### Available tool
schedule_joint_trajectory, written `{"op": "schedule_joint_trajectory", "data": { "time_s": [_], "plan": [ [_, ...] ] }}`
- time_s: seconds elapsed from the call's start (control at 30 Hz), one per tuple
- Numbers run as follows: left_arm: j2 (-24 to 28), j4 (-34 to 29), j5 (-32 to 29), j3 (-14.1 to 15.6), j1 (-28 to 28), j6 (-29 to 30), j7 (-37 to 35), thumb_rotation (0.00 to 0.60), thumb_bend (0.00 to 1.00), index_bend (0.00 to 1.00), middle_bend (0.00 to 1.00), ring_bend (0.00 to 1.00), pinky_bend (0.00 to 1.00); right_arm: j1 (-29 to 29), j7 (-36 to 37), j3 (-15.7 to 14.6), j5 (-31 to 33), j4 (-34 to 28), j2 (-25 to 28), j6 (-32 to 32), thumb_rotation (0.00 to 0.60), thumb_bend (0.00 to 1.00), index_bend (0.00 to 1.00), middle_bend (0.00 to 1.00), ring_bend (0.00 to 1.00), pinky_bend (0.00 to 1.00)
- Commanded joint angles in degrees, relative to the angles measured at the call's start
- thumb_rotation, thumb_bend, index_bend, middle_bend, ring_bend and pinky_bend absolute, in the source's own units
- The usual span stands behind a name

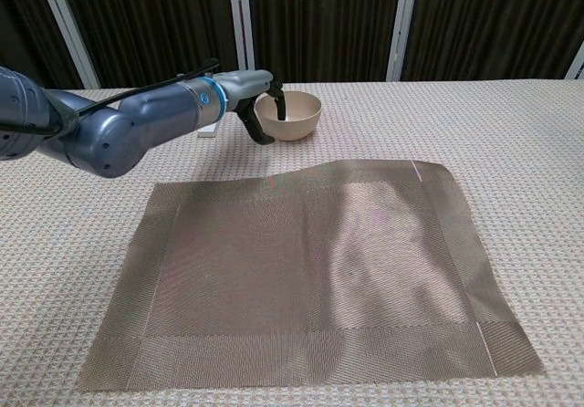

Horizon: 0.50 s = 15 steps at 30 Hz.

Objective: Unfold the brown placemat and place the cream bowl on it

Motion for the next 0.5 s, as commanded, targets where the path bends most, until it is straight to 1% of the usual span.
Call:
{"op": "schedule_joint_trajectory", "data": {
  "time_s": [0.03,0.27,0.5],
  "plan": [
    [-0.47,0.52,-0.08,0.14,-0.11,-0.25,-0.28,0.600,0.32,0.40,0.00,0.00,0.00,-0.05,0.33,-0.02,-0.11,0.15,0.11,0.03,0.600,0.00,0.00,0.00,0.00,0.00],
    [-0.78,1.04,0.10,0.56,-0.16,0.54,-0.24,0.600,0.40,0.50,0.00,0.00,0.00,-0.05,1.05,0.01,-0.39,0.36,0.20,0.13,0.600,0.00,0.00,0.00,0.00,0.00],
    [-0.66,0.93,-0.08,0.70,0.20,1.05,0.33,0.600,0.42,0.59,0.00,0.00,0.00,-0.16,1.57,0.08,-0.54,0.32,0.44,0.35,0.600,0.00,0.00,0.00,0.00,0.00]
  ]
}}
